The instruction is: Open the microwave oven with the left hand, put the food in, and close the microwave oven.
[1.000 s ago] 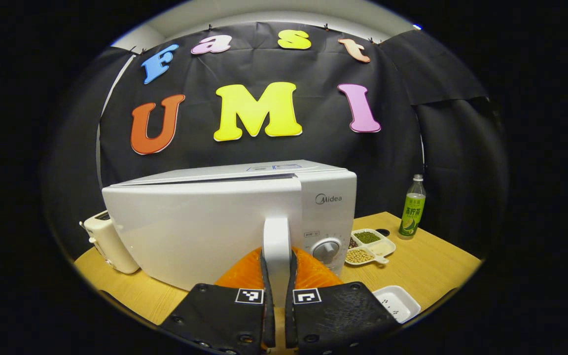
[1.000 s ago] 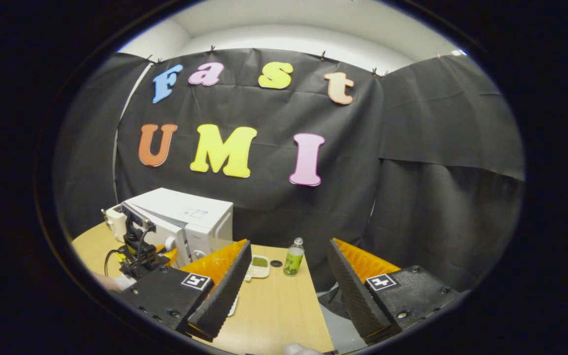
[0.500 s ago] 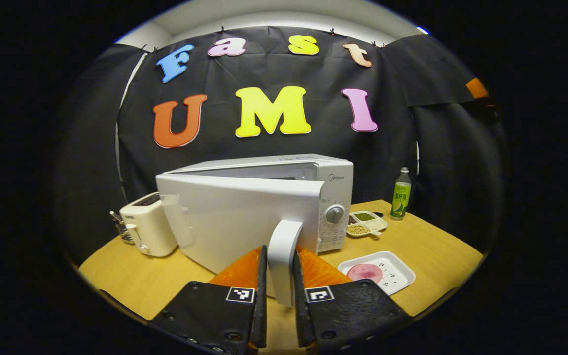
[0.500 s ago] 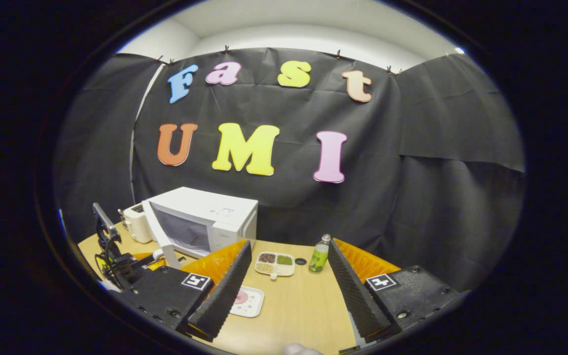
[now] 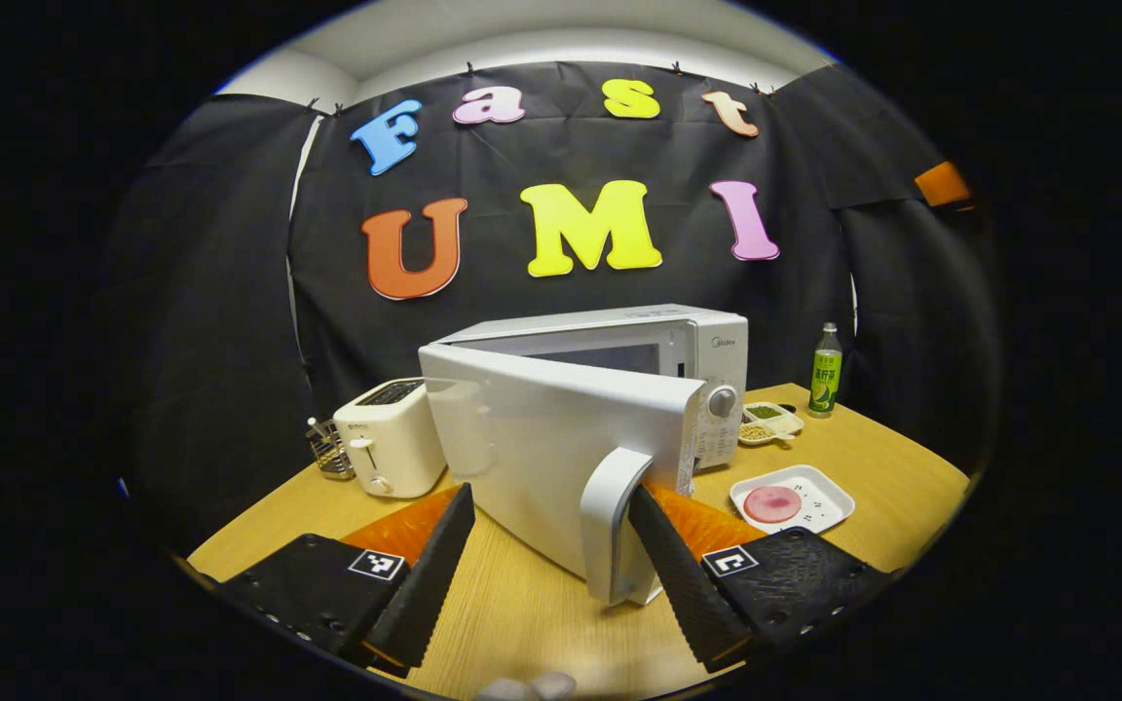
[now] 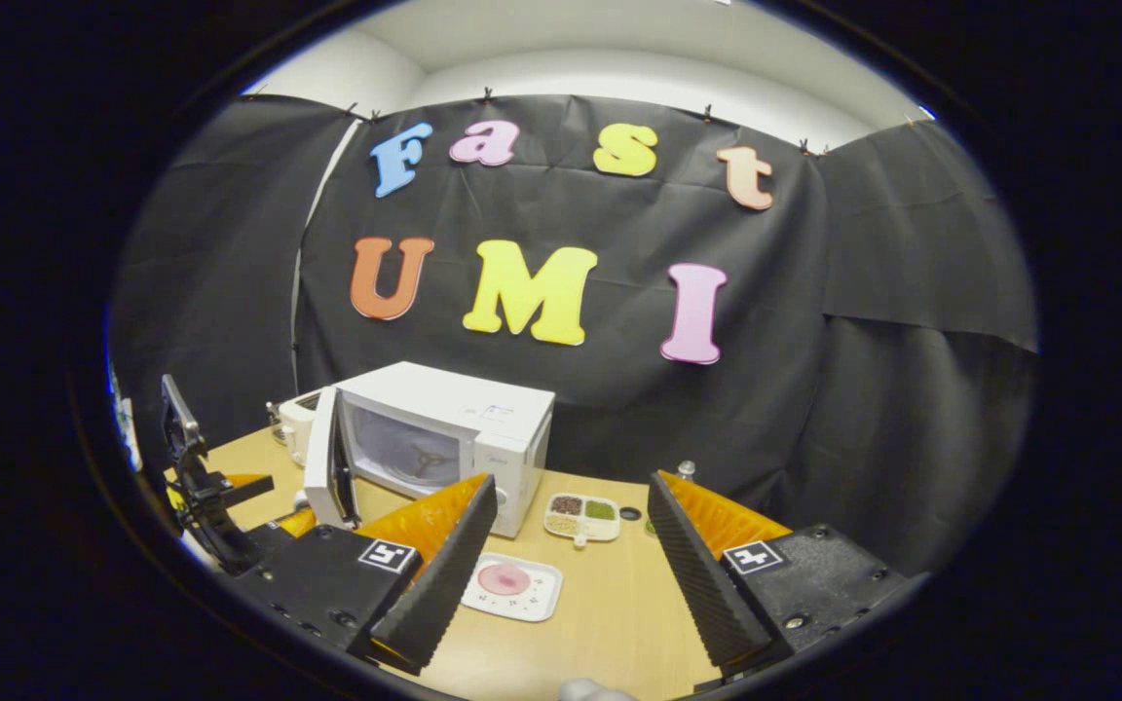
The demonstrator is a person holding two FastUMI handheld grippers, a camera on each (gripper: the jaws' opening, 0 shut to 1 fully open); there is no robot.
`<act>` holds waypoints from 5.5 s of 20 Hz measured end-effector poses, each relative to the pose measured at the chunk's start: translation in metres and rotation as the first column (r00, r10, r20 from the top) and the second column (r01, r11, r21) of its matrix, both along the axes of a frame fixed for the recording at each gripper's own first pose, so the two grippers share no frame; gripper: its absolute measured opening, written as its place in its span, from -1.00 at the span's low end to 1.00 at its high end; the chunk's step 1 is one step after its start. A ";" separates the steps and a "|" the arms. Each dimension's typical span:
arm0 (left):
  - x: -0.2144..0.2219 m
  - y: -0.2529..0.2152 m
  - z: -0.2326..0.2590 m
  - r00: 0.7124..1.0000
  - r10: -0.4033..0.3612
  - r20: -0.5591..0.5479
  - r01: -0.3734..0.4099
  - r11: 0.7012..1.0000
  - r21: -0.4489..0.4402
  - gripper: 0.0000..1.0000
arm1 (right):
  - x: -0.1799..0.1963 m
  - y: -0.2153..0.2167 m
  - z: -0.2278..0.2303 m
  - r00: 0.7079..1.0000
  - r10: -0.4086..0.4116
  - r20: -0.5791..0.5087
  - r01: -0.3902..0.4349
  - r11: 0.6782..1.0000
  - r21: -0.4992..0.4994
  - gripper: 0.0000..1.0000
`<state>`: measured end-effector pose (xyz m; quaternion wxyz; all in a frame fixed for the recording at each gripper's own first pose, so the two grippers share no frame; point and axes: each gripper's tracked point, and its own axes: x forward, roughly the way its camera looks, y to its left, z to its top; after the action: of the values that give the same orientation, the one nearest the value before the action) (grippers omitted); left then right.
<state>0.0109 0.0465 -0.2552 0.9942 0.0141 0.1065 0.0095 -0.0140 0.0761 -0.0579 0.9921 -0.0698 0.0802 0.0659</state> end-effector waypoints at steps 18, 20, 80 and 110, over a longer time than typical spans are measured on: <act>-0.096 0.189 -0.006 0.958 0.283 -0.056 -0.275 0.954 0.118 0.90 | 0.037 0.025 -0.137 0.966 0.027 -0.257 -0.016 0.999 0.047 0.99; -0.101 0.189 -0.001 0.953 0.297 -0.061 -0.289 0.950 0.121 0.89 | 0.054 0.022 -0.163 0.949 0.036 -0.315 -0.021 0.999 0.048 0.97; -0.115 0.077 0.079 0.979 0.178 -0.099 -0.170 0.982 0.084 0.90 | 0.138 0.206 -0.227 0.830 0.290 -0.477 0.348 0.399 0.848 -1.00; -0.112 0.130 0.024 0.961 0.229 -0.155 -0.217 0.972 0.086 0.90 | 0.333 0.319 -0.274 0.923 0.004 -0.385 0.383 0.107 0.918 -1.00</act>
<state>-0.1012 0.1762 -0.2311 0.9736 0.0367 0.1884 0.1239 0.3195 0.3947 -0.3323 0.7658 0.6197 0.1706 -0.0180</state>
